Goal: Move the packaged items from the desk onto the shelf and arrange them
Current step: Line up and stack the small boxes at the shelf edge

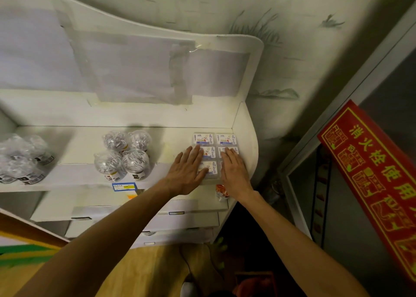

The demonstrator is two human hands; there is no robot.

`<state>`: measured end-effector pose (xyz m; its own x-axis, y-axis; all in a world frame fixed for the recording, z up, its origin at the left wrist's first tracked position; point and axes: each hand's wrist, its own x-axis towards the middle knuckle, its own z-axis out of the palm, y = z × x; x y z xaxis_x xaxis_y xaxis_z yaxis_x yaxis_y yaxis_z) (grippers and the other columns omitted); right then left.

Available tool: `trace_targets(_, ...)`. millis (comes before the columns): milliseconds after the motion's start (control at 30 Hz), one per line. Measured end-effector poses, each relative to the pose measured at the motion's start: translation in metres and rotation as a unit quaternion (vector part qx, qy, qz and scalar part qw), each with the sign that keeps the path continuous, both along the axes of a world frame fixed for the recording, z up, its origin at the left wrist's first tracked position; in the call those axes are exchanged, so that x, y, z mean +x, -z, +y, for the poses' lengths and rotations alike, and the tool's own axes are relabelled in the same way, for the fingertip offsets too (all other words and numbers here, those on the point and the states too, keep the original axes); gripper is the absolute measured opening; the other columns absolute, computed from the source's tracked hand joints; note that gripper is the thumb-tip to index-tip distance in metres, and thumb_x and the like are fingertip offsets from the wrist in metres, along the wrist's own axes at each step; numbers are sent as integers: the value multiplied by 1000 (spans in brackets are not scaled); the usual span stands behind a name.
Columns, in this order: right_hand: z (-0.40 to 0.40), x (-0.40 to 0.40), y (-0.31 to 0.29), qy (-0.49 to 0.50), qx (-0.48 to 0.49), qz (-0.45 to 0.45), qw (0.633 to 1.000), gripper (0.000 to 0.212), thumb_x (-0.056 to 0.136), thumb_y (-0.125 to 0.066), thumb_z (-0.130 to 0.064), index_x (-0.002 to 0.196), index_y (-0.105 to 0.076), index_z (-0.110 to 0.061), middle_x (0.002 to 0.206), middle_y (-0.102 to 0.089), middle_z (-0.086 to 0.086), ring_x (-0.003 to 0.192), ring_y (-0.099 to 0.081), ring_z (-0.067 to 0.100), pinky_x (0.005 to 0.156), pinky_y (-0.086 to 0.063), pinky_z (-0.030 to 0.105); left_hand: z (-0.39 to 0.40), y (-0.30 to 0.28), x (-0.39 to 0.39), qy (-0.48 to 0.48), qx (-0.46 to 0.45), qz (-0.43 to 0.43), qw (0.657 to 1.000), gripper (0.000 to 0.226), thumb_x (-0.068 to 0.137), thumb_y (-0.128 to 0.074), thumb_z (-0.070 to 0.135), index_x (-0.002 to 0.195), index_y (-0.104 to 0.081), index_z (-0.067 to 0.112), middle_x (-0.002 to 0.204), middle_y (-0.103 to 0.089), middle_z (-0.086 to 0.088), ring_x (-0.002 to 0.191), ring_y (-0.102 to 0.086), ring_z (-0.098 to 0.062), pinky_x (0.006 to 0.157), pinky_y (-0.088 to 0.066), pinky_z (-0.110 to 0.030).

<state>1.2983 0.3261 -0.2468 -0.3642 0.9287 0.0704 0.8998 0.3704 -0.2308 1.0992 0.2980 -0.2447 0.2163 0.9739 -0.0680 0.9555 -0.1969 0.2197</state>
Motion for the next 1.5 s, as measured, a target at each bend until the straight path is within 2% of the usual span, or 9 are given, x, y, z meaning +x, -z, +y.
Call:
trace_targets(100, 1, -1, -1, 2, 0, 10, 1000, 75, 100, -58, -36, 158, -19, -11, 166, -18, 11, 155, -8, 26, 126, -10, 42, -2, -3, 1, 1, 2, 12, 1000, 74, 103, -13, 58, 158, 9, 14, 166, 14, -5, 153, 10, -24, 125, 0, -43)
trace_targets(433, 2, -4, 0, -1, 13, -14, 1000, 75, 95, -65, -39, 156, -26, -20, 164, -23, 10, 154, -12, 28, 118, 1, 38, -4, -9, 3, -1, -18, 26, 1000, 76, 101, -10, 60, 158, 10, 13, 166, 15, -6, 153, 12, -24, 124, 1, -43)
trace_targets(633, 4, -3, -2, -4, 9, -25, 1000, 82, 93, -68, -42, 157, -22, -20, 165, -20, 10, 154, -9, 28, 121, -1, 41, 0, -13, 1, 7, -11, 39, 999, 95, 82, 15, 69, 158, 8, 12, 166, 13, -7, 153, 9, -26, 123, -1, -43)
trace_targets(800, 2, -4, -3, -3, -1, -8, 1000, 75, 97, -61, -42, 158, -21, -21, 165, -19, 8, 155, -8, 27, 123, -2, 41, 0, -15, 0, 16, -24, 43, 999, 96, 81, 15, 69, 157, 12, 11, 165, 18, -10, 153, 13, -27, 122, 5, -42)
trace_targets(967, 1, -1, -4, 9, 8, 10, 1000, 67, 100, -57, -38, 157, -25, -21, 165, -21, 8, 155, -9, 27, 122, -1, 39, 4, -14, 3, 22, -28, 48, 998, 81, 96, -3, 63, 156, 17, 11, 163, 23, -10, 151, 20, -27, 122, 9, -42)
trace_targets(1133, 1, -5, -7, 9, 8, 38, 999, 59, 102, -52, -34, 155, -30, -20, 164, -25, 9, 154, -12, 27, 124, -7, 42, 5, -15, 0, 20, -28, 48, 998, 90, 85, 11, 69, 156, 17, 13, 163, 24, -9, 151, 20, -25, 123, 10, -42)
trace_targets(1267, -4, -4, -13, 44, 21, 135, 990, 50, 104, -45, -33, 147, -44, -7, 154, -42, 13, 147, -33, 28, 122, -26, 44, 5, -18, 5, 5, 10, 20, 1000, 79, 99, -10, 64, 158, 11, 15, 165, 19, -7, 152, 15, -24, 121, 10, -39)
trace_targets(1333, -1, -7, -12, 35, 49, 139, 988, 54, 103, -35, -37, 145, -47, -7, 152, -46, 12, 144, -39, 27, 119, -34, 47, 11, -23, 7, -5, 19, 16, 1000, 78, 100, -13, 62, 158, 9, 15, 166, 17, -6, 153, 14, -23, 122, 9, -39)
trace_targets(1500, 29, -13, -22, 20, 32, 74, 997, 59, 106, -40, -32, 157, -23, -10, 166, -19, 9, 155, -8, 24, 126, -10, 44, 35, -35, 11, -25, 6, 25, 999, 79, 101, -13, 62, 158, 10, 12, 165, 18, -8, 152, 16, -24, 124, 5, -45)
